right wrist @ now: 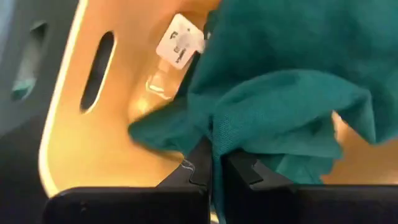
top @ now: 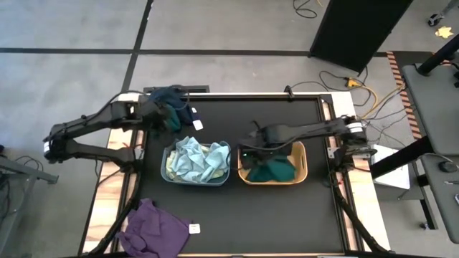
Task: Sort towels by color in basket
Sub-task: Put the dark green towel into the yellow bin
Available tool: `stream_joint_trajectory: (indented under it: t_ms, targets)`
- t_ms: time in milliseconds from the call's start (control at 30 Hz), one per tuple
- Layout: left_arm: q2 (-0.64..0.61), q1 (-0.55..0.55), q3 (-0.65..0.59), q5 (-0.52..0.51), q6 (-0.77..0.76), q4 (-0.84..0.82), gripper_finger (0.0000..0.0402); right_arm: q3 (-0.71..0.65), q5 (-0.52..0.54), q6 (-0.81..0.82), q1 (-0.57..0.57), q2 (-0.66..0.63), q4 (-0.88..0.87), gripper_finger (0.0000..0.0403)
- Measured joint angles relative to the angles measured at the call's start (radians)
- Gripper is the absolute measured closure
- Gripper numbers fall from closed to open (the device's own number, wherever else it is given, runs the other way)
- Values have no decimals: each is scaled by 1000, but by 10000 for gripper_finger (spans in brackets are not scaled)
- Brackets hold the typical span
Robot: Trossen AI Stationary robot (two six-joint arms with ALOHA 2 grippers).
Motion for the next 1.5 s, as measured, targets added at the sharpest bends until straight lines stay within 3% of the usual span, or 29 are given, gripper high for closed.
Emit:
stream_joint_trajectory:
  t_ms: [200,400,767,900,1033,1300,1500]
  targets:
    - [36,117,0,13,33,-3,125,-1,-44,-61,-3,94,126,380]
    - [70,210,0,19,48,-10,125,-1,-86,-86,-2,120,273,322]
    - [132,316,0,38,102,-28,125,14,-75,-102,21,-57,192,158]
    - [152,360,0,38,112,-27,125,4,37,8,31,-101,18,122]
    - [171,413,0,37,128,-27,125,-82,79,137,25,-102,-5,112]
    - [255,501,-7,27,146,2,125,-330,67,195,22,-11,360,128]
    - [329,537,-63,27,161,72,125,-362,47,202,22,35,412,137]
